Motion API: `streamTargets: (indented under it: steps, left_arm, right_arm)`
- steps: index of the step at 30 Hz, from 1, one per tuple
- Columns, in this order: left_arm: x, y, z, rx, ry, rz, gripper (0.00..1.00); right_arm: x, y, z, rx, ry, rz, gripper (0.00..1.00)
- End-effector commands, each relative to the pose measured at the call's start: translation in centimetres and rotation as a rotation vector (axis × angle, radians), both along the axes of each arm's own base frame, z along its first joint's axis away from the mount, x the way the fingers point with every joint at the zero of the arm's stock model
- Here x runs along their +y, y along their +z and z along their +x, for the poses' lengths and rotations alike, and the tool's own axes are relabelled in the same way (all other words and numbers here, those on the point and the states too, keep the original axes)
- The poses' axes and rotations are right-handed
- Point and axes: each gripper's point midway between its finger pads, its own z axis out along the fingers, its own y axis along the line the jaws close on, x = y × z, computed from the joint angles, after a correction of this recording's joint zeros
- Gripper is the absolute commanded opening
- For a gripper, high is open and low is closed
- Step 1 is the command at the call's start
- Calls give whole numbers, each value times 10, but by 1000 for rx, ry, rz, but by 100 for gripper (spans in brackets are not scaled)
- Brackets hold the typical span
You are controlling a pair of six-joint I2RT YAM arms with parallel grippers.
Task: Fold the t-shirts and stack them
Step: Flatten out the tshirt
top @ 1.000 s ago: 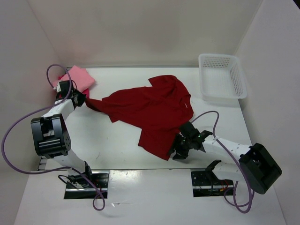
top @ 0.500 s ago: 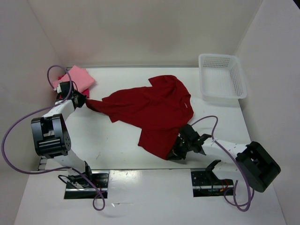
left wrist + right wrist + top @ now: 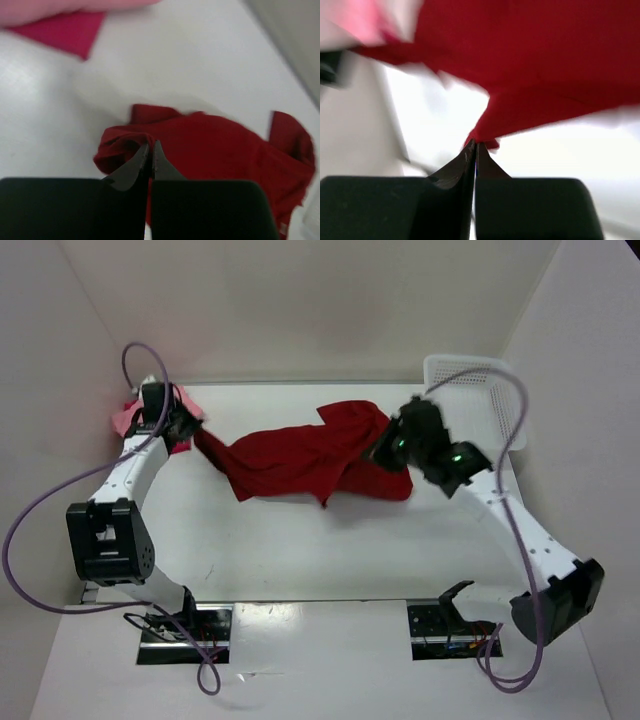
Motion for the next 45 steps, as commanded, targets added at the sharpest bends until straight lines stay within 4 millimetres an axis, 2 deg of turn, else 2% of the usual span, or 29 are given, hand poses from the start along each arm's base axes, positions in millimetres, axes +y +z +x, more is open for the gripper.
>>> streamTargets:
  steps: [1,2,3,4,5,6,7,8,10,12,15,17,19,21,22,23,24,25,27,28,29,31,32,36,37,39,41,43,45]
  left_arm:
    - [-9,159,21,-314,-61,140,0]
    - [-11,190,20,-374,-67,142,0]
    - [-11,241,18,-476,-62,153,0]
    - [-13,263,12,-511,-68,153,0]
    - [-8,286,7,-554,-54,162,0]
    - [-12,330,-5,-649,-77,161,0]
    - [-11,348,-14,-687,-79,139,0]
    - [1,363,-19,-721,-49,109,0]
    - [1,409,-40,-824,-50,117,0]
    - [0,430,-53,-871,-43,104,0]
    - [0,445,-62,-902,-41,91,0]
    - [2,445,-62,-903,-40,82,0]
    - [5,432,-55,-877,-29,78,0]
    - [8,419,-46,-858,-27,64,0]
    - [11,393,-33,-814,-24,54,0]
    - [16,375,-22,-779,-8,39,0]
    - [17,365,-16,-772,-7,37,0]
    - [20,326,-2,-696,-2,20,0]
    - [20,284,17,-622,5,-7,0]
    - [16,268,24,-594,-4,-16,0]
    - [16,232,38,-523,7,-24,0]
    - [8,208,54,-478,-4,-50,0]
    - [8,187,69,-439,-17,-65,0]
    - [-6,210,103,-484,-68,-87,0]
    - [-7,245,109,-551,-77,-90,0]
    - [-12,285,108,-634,-105,-97,0]
    - [-8,335,97,-747,-112,-112,0]
    - [3,365,86,-815,-104,-100,0]
    - [3,392,73,-886,-115,-82,0]
  right_arm:
    - [-60,113,38,-284,-76,-188,0]
    - [-66,171,58,-404,-129,-211,0]
    - [-73,196,64,-465,-125,-261,0]
    - [-80,269,62,-619,-169,-223,0]
    - [-82,279,74,-629,-178,-263,0]
    - [-91,304,77,-693,-207,-299,0]
    - [-103,369,58,-844,-256,-240,0]
    - [-99,379,71,-874,-266,-247,0]
    - [-108,424,57,-1012,-303,-182,0]
    - [-115,451,52,-1104,-341,-170,0]
    - [-140,498,20,-1260,-435,-136,0]
    - [-146,514,19,-1316,-478,-128,0]
    - [-144,507,39,-1298,-501,-187,0]
    - [-128,488,81,-1260,-488,-248,0]
    - [-125,479,98,-1245,-489,-297,0]
    - [-126,463,120,-1207,-483,-341,0]
    - [-100,434,157,-1160,-355,-295,0]
    - [-100,413,178,-1111,-314,-294,0]
    - [-105,337,236,-937,-246,-340,0]
    - [-99,314,249,-889,-192,-321,0]
    - [-106,301,261,-863,-190,-329,0]
    - [-106,256,291,-775,-156,-343,0]
    - [-103,261,292,-788,-164,-314,0]
    - [-119,300,301,-896,-233,-190,0]
    - [-123,328,293,-971,-248,-153,0]
    - [-119,362,275,-1044,-233,-57,0]
    - [-121,415,240,-1170,-235,8,0]
    - [-125,457,206,-1282,-233,40,0]
    - [-125,471,189,-1316,-207,63,0]
